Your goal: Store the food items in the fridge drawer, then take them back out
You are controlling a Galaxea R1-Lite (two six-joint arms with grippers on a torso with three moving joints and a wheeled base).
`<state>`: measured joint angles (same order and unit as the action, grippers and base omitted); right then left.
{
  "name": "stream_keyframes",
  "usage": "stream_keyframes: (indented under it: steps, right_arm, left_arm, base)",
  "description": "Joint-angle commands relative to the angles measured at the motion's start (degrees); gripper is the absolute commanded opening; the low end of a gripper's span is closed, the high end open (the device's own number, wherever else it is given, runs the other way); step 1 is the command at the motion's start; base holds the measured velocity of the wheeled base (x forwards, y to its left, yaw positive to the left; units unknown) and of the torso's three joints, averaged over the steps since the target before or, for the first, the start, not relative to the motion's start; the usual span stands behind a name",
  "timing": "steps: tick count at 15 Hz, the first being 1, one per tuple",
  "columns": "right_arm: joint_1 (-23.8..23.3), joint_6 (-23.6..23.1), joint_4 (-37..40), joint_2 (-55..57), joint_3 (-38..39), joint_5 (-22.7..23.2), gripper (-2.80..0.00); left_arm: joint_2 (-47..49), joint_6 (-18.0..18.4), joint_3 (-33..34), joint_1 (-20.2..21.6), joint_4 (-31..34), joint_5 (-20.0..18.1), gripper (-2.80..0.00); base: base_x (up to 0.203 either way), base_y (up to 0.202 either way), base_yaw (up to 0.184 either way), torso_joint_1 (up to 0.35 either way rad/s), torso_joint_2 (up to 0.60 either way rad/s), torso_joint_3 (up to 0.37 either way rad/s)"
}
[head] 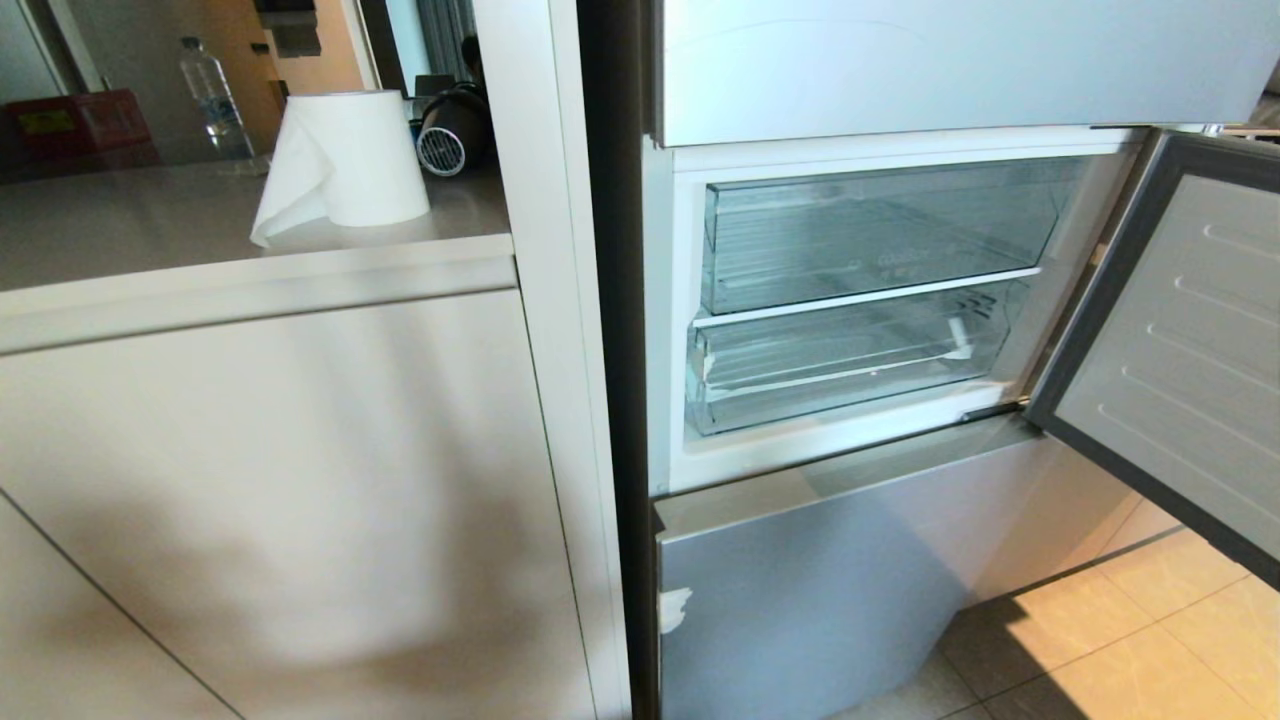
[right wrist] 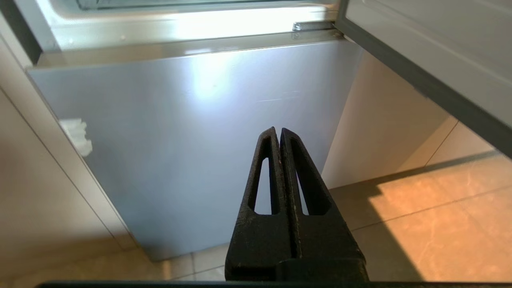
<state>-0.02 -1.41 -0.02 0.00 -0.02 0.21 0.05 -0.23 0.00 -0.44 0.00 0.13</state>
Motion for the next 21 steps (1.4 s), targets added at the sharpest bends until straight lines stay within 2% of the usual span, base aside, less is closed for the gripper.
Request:
stream_keyframes:
  steps: [1, 5, 9, 12, 17, 21]
  right_arm:
    - [0.02, -2.74, 0.02, 0.00, -0.06, 0.83, -2.80]
    - [0.02, -3.34, 0.02, 0.00, 0.02, 1.72, -2.80]
    - [0.02, -2.63, 0.20, 0.00, 0.02, 0.58, -2.80]
    - [0.02, -4.67, 0.55, 0.00, 0.02, 0.84, -2.80]
    - [0.02, -4.66, 0.55, 0.00, 0.02, 0.85, -2.80]
    - [0.02, -4.39, 0.55, 0.00, 0.02, 0.67, -2.80]
  left_arm:
    - [0.04, -0.03, 0.00, 0.00, 0.00, 0.04, -2.80]
    - [0.04, -0.03, 0.00, 0.00, 0.00, 0.04, -2.80]
    - [0.04, -0.03, 0.00, 0.00, 0.00, 0.04, -2.80]
    - [0.04, -0.03, 0.00, 0.00, 0.00, -0.05, -2.80]
    - [0.04, -0.03, 0.00, 0.00, 0.00, 0.04, -2.80]
    - [0.04, -0.03, 0.00, 0.00, 0.00, 0.04, -2.80]
  base:
    - [0.000, 0.000, 0.000, 0.000, 0.00, 0.000]
    - [0.000, 0.000, 0.000, 0.000, 0.00, 0.000]
    - [0.000, 0.000, 0.000, 0.000, 0.00, 0.000]
    - [0.000, 0.000, 0.000, 0.000, 0.00, 0.000]
    - [0.000, 0.000, 0.000, 0.000, 0.00, 0.000]
    - [-0.003, 0.006, -0.142, 0.005, 0.00, 0.002]
